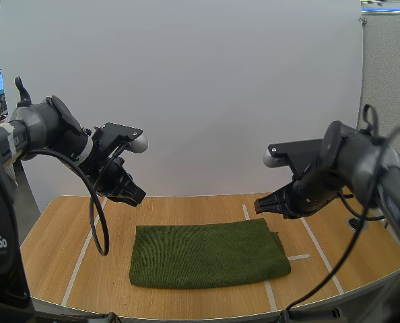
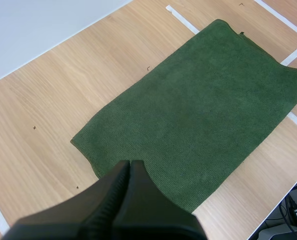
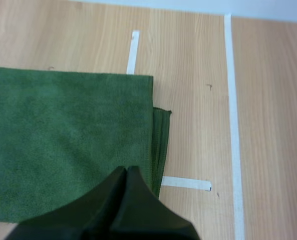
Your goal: Fold the towel
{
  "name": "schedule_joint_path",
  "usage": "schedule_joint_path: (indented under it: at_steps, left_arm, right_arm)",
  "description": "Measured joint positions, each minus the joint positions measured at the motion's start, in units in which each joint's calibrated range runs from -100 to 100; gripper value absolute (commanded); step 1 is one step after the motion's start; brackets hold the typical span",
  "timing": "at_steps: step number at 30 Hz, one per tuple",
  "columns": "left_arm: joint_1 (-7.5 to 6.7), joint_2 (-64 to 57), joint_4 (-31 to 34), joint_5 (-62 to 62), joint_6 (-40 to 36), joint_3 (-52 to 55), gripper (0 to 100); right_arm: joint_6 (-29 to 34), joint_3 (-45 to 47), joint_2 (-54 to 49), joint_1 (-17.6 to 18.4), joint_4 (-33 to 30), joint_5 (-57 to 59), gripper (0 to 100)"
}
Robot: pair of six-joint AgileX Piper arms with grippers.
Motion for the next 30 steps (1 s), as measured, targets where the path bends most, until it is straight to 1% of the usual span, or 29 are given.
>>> schedule_joint_path:
  at_steps: [2, 6, 8, 9, 10, 15, 16, 17, 18, 19, 20, 22, 24, 25, 30]
  left_arm:
    - [0.00, 0.00, 0.00, 0.00, 0.00, 0.00, 0]
    - [0.00, 0.00, 0.00, 0.00, 0.00, 0.00, 0]
    - [0.00, 0.00, 0.00, 0.16, 0.00, 0.00, 0]
    - [0.00, 0.00, 0.00, 0.16, 0.00, 0.00, 0]
    - [0.00, 0.00, 0.00, 0.16, 0.00, 0.00, 0]
    - [0.00, 0.00, 0.00, 0.16, 0.00, 0.00, 0]
    - [0.00, 0.00, 0.00, 0.16, 0.00, 0.00, 0]
    - [0.00, -0.11, 0.00, -1.03, 0.00, 0.00, 0]
    - [0.00, -0.11, 0.00, -1.65, 0.00, 0.00, 0]
    - [0.00, -0.11, 0.00, -1.81, 0.00, 0.00, 0]
    - [0.00, -0.11, 0.00, -1.86, 0.00, 0.00, 0]
    - [0.00, -0.11, 0.00, -2.23, 0.00, 0.00, 0]
    - [0.00, -0.11, 0.00, -2.60, 0.00, 0.00, 0]
    - [0.00, -0.11, 0.00, -2.85, 0.00, 0.00, 0]
    - [0.00, -0.11, 0.00, -7.62, 0.00, 0.00, 0]
  right_arm:
    - [-0.56, -1.40, 3.99, -0.65, 0.13, -0.74, 0]
    - [-2.13, -3.16, 8.57, -2.09, 1.21, -1.16, 0]
    - [-4.58, -4.96, 12.21, -4.45, 3.66, -1.36, 0]
    - [-7.79, -6.36, 15.69, -7.02, 7.18, -0.89, 0]
    - [-9.25, -6.63, 16.99, -8.23, 8.39, 0.09, 0]
    - [-13.53, -7.74, 19.63, -10.59, 11.69, 3.77, 0]
    - [-15.95, -8.11, 21.08, -11.71, 13.48, 6.09, 0]
    - [-22.93, -8.72, 25.76, -14.01, 18.01, 11.65, 0]
    - [-24.68, -8.83, 26.98, -14.17, 18.64, 12.29, 3]
    - [-25.93, -8.94, 27.92, -14.17, 18.99, 12.49, 11]
    - [-26.32, -8.87, 28.35, -14.17, 19.31, 12.66, 24]
    - [-27.85, -8.98, 29.79, -14.17, 19.41, 12.81, 54]
    - [-28.54, -8.98, 30.76, -14.17, 19.46, 12.81, 90]
    - [-29.15, -8.98, 31.79, -14.17, 19.58, 12.81, 100]
    - [-31.57, -8.98, 35.52, -14.17, 19.58, 12.81, 100]
